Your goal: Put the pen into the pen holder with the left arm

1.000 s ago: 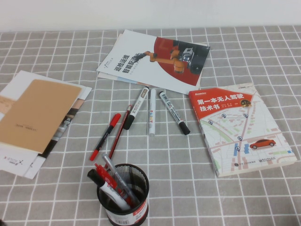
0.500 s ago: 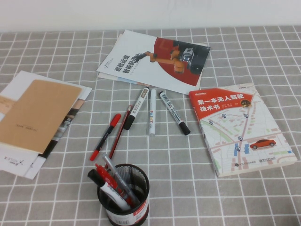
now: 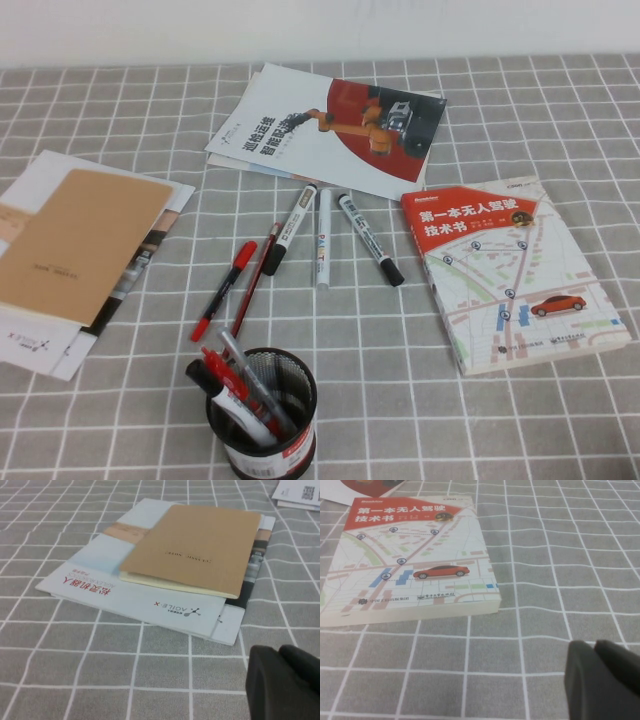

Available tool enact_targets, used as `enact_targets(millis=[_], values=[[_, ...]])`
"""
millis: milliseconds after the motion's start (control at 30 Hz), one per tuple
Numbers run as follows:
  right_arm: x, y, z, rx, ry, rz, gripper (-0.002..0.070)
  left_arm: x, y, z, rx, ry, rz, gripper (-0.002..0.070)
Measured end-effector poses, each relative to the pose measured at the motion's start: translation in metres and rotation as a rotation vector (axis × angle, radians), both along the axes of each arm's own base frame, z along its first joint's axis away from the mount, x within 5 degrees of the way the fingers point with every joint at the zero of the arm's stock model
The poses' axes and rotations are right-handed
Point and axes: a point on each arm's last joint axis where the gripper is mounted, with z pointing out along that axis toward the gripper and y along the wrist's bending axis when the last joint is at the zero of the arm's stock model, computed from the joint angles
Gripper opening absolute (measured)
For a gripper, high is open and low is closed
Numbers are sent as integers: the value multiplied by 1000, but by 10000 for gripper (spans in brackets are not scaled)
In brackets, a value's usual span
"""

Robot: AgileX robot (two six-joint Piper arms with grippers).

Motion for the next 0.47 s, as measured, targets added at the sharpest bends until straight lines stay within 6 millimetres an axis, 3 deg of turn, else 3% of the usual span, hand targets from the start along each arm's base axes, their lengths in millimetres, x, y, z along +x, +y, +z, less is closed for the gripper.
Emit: enact_targets(millis=[233,467], values=[[0,0,0,0,0,0,-15,0,-5,-1,25,7,-115,-1],[0,0,0,0,0,0,-15,0,-5,-1,-36,8,-93,-1]])
